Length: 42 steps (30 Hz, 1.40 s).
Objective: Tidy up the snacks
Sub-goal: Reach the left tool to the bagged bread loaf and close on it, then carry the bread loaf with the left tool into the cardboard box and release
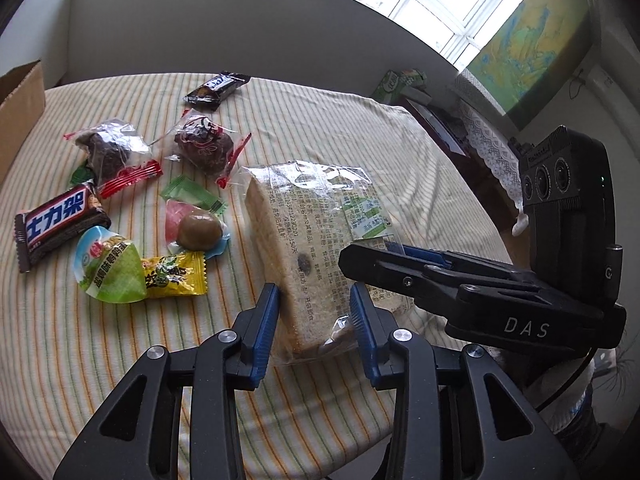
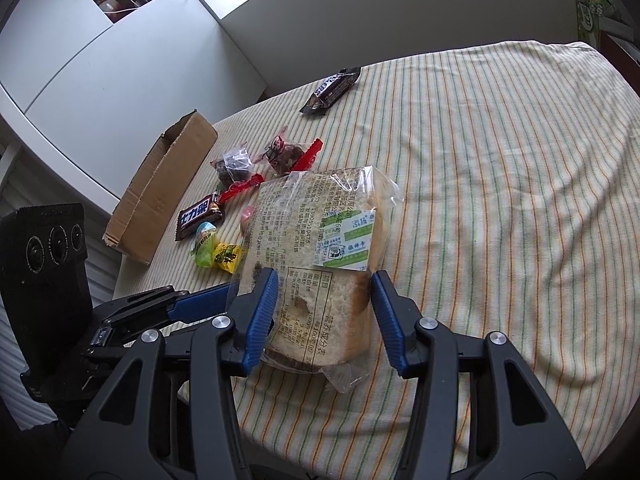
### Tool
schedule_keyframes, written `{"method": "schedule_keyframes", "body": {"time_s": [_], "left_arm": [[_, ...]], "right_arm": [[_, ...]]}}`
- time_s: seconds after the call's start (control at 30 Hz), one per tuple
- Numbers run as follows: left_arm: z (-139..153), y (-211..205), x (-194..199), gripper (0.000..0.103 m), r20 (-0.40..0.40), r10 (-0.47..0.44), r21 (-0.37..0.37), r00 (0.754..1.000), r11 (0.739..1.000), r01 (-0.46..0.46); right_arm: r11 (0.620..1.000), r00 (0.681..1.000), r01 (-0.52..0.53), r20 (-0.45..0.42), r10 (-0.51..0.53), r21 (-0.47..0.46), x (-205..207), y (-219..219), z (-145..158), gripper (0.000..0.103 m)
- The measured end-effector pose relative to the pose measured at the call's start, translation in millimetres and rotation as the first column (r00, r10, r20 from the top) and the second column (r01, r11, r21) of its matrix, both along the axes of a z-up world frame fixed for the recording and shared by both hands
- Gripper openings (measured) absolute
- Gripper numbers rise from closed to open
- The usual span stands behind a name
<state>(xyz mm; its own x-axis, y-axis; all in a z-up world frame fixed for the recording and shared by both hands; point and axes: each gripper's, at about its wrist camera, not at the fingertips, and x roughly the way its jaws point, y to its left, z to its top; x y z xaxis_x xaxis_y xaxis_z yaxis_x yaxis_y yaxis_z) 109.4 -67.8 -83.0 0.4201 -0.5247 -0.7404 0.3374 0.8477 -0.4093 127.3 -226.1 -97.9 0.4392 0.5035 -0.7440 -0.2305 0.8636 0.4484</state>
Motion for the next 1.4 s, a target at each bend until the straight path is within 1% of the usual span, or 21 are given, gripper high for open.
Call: {"method": "schedule_keyframes", "body": {"time_s": [0.23,0.37,0.63,0.8,1.03,1.2,1.4], "left_arm": [[11.0,-0.9,-8.7,0.033,0.057,0.003,0.045,0.998,0.999,-0.006],[17.2,6.4,-13.2,0.033,0.074,0.015,0.047,0.997,0.999,-0.018],[39.2,33.4,-24.3,0.033,0.141,0.056,0.048,0.988,0.997,-0.064],[51.8,60.2,-29.9,0.033,0.178,0.103,0.049,0.979,0.992,-0.113],[64.3,108.1,-30.9,0.033,0.217,0.188,0.053,0.958,0.978,-0.204],[67.8,142.1,-27.8,0.033,0.233,0.244,0.060,0.941,0.963,-0.264],[69.8,179.3,-23.9,0.033,0.251,0.312,0.070,0.916,0.938,-0.339]], "right_arm": [[1.000,1.000,-0.006,0.016,0.006,0.007,-4.4,6.2,8.7,0.049],[1.000,0.999,-0.018,0.030,0.017,0.004,-6.1,15.2,16.7,0.049],[0.998,0.994,-0.066,0.085,0.066,-0.008,-6.1,46.4,43.0,0.049],[0.993,0.987,-0.117,0.112,0.117,-0.011,-0.2,78.2,57.0,0.049],[0.979,0.967,-0.201,0.155,0.203,-0.029,13.4,137.7,73.6,0.049],[0.966,0.950,-0.257,0.174,0.259,-0.037,26.1,179.6,79.6,0.049],[0.945,0.927,-0.324,0.185,0.327,-0.044,40.5,229.2,80.8,0.049]]}}
